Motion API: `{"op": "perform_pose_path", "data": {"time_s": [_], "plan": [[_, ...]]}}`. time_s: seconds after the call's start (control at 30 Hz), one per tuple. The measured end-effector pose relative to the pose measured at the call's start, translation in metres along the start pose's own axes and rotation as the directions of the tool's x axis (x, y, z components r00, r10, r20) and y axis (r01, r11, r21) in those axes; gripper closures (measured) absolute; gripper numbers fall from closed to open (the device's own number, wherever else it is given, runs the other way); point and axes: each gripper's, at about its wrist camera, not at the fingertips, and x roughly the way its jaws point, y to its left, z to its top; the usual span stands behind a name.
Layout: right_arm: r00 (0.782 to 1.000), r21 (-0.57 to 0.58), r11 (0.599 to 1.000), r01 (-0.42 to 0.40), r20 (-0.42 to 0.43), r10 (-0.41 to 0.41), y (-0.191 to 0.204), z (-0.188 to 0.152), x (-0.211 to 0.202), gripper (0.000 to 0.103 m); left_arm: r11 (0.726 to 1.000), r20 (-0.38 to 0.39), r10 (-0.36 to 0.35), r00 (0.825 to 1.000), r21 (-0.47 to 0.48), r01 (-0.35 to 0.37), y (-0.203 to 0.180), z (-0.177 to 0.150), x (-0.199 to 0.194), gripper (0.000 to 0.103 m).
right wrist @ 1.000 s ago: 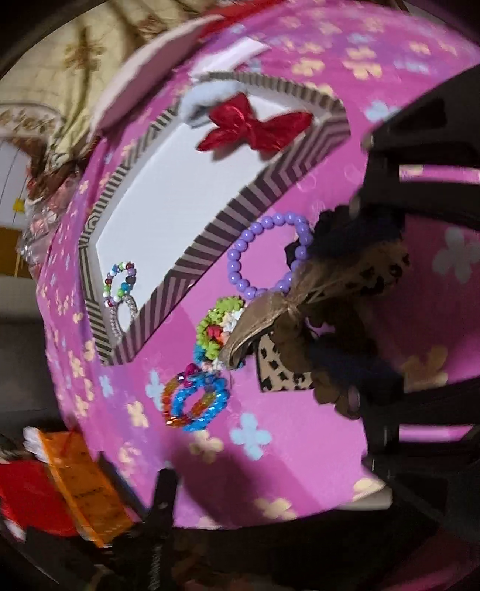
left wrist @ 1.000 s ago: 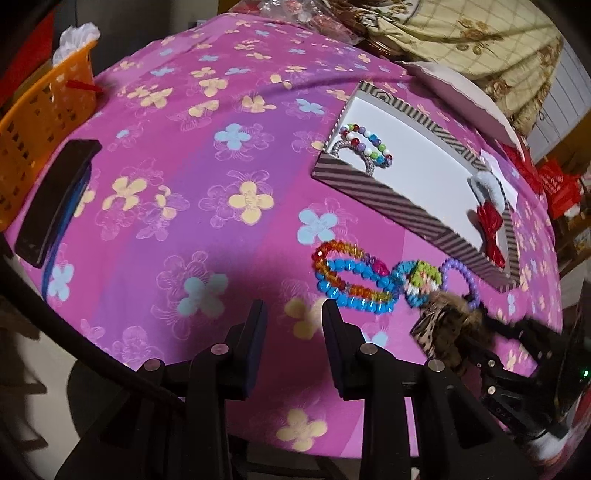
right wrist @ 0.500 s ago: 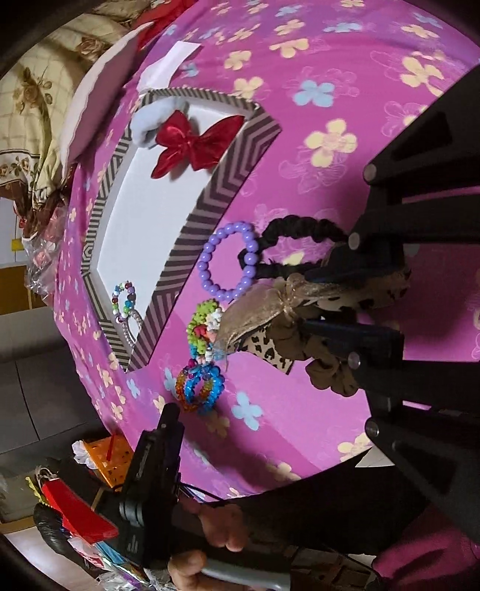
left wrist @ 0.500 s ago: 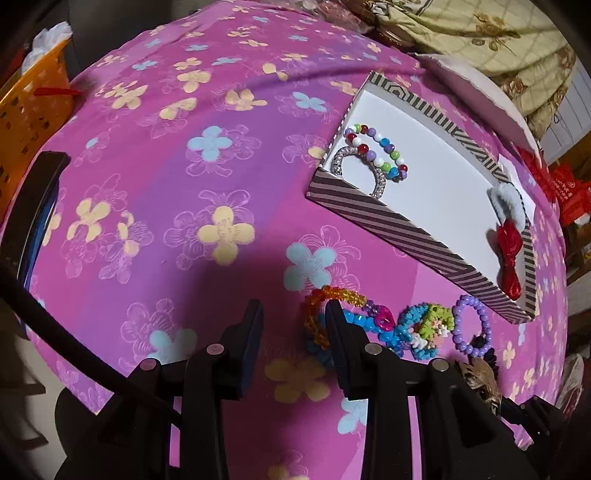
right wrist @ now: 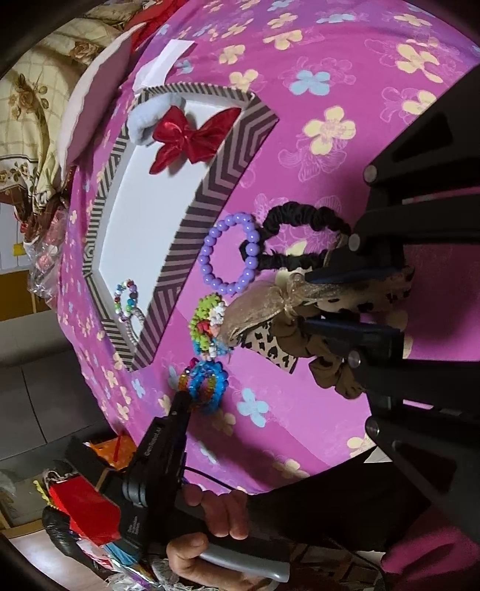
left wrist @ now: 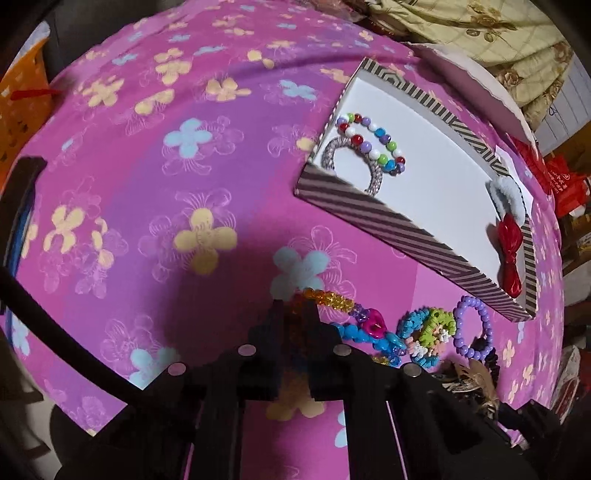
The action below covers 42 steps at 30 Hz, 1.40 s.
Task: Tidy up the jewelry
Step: 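Grasp the amber bead bracelet with the left tool while the right tool lifts the leopard bow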
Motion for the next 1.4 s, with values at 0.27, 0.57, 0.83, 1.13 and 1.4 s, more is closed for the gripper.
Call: {"op": "perform_pose_path", "data": {"time_s": [0.27,0.57,0.83,1.13,1.4], "plan": [[0.999,0.008,1.0,0.01,0.048,-0.011,-0.001,0.003,-0.024,0.085,0.998,0.1,-0.051,0.994,0.051,0.046,-0.018,-0.001,-0.046,0.078],[0.993,0.046,0.998,0.033,0.114,-0.038,-0.012,0.014,-0.053,0.085,0.99,0.182,-0.09,0.979,0.121,0.069,-0.05,0.009,-0.092,0.078],[0.982,0.109,0.993,0.052,0.177,-0.071,-0.032,0.033,-0.071,0.085,0.985,0.213,-0.07,0.974,0.169,0.034,-0.073,0.019,-0.106,0.078],[0.974,0.156,0.985,0.079,0.197,-0.109,-0.054,0.056,-0.069,0.085,0.974,0.232,-0.04,0.972,0.226,-0.014,-0.101,0.03,-0.106,0.078],[0.975,0.175,0.98,0.093,0.184,-0.125,-0.071,0.077,-0.055,0.085,0.968,0.227,-0.009,0.974,0.245,-0.048,-0.118,0.045,-0.094,0.078]]}}
